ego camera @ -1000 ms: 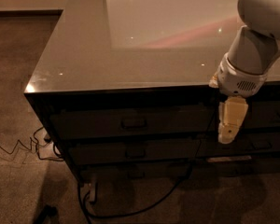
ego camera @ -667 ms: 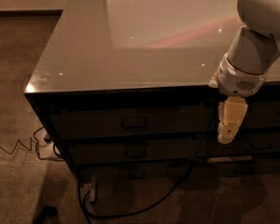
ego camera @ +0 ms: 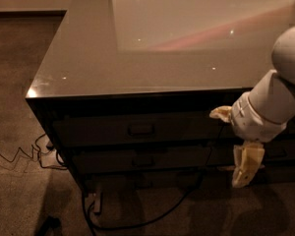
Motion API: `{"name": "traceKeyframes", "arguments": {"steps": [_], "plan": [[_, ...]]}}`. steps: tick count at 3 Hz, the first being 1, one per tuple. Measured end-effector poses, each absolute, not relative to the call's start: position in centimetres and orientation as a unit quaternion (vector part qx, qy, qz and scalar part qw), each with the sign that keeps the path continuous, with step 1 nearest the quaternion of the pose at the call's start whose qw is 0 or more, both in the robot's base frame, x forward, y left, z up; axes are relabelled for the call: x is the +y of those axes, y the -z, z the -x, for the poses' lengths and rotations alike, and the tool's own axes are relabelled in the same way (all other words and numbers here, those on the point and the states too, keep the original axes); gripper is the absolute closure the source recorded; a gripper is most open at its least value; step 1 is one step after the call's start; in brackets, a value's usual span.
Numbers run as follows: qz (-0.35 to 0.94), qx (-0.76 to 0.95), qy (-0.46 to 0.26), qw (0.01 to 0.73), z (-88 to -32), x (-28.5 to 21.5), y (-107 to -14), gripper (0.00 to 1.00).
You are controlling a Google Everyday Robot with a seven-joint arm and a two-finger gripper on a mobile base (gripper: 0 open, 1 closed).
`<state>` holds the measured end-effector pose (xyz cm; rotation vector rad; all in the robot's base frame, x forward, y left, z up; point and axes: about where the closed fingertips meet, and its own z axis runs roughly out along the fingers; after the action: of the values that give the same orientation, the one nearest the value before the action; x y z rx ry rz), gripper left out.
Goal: Open top drawer
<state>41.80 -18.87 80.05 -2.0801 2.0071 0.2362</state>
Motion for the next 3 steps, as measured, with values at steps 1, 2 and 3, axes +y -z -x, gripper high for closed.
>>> {"name": "traceKeyframes", "arguments": {"steps": [1,2,3], "plan": [[0.722,0.667,-0.11,0.148,-41.1,-17.0,-77.0,0.0],[0.734,0.65,-0.103,0.169,-42.4,-13.7,-77.0,0.0],[0.734,0.65,-0.103,0.169,-42.4,-13.7,-77.0,0.0]]}}
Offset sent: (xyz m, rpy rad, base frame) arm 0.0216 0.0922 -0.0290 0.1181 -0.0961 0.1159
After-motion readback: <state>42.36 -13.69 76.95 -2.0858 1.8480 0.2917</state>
